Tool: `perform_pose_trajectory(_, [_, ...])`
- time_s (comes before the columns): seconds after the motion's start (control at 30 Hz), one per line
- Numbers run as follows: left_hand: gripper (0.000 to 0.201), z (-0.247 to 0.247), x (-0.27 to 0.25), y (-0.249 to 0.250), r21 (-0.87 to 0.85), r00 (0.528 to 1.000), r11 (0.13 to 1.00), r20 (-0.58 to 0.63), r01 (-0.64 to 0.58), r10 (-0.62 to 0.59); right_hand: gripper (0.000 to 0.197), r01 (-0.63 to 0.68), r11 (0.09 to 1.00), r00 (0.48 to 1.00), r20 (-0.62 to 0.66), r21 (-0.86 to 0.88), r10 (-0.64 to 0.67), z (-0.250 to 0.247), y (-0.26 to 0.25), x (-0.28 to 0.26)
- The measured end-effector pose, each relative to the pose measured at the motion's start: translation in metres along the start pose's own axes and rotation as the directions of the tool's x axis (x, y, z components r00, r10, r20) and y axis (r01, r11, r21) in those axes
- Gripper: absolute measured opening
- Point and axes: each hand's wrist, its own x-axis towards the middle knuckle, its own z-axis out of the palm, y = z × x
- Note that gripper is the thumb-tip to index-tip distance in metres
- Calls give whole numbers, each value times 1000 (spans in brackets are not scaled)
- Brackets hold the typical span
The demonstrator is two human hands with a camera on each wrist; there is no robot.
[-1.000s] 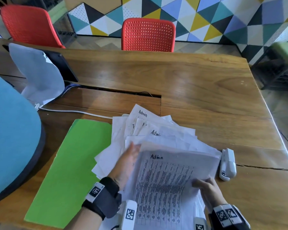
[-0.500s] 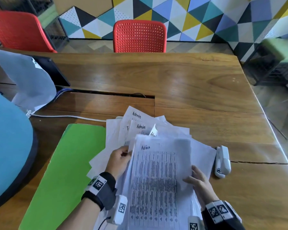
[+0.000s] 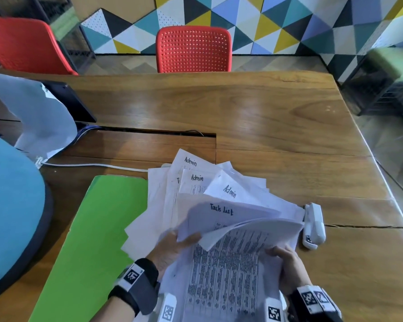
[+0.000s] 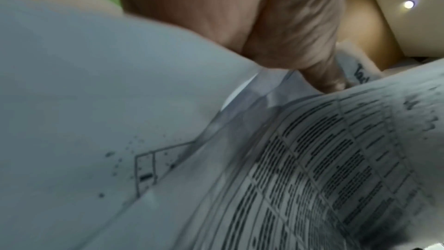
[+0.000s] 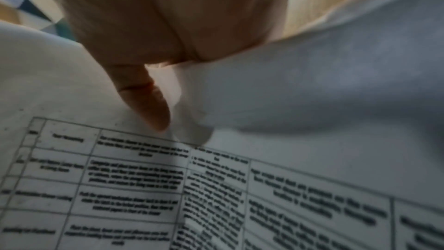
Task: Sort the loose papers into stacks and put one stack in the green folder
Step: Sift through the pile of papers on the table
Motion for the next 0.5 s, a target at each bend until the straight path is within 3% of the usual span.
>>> perform_pose_trajectory(0.03, [43,2,-3,0,16,1000,1000,20,-14,14,25,-3,1000,1000,-17,20,4,0,0,0])
perform_pose_trajectory(0.13, [72,-1,-2,-6,93,997,993,-7,-79,80,13,-3,1000,998,-66,-5,2,4,-4,1])
perform_pose_trajectory(0.17, [73,-2,-2,-6,106,996,991,-15,-86,88,12,0,999,996,-85,-48,-4,6,-6,1])
perform_pose_trajectory(0.27, [31,-1,-6,0,12,981,982,-35,-189,189,9,23,991,995,-91,-133,-36,13,-15,-3])
perform_pose_trajectory(0.3, [27,-1,-8,4,-20,974,974,-35,-225,224,9,28,992,996,-77,-123,-38,15,-17,-5])
perform_pose_trajectory(0.4, [42,-3,-15,12,-69,966,966,-83,-249,243,6,39,998,999,35,-53,-37,19,-18,-6])
perform_pose_trajectory(0.5, [57,-8,-19,8,-46,974,976,-94,-211,206,32,93,995,981,171,-27,-87,21,-15,-7])
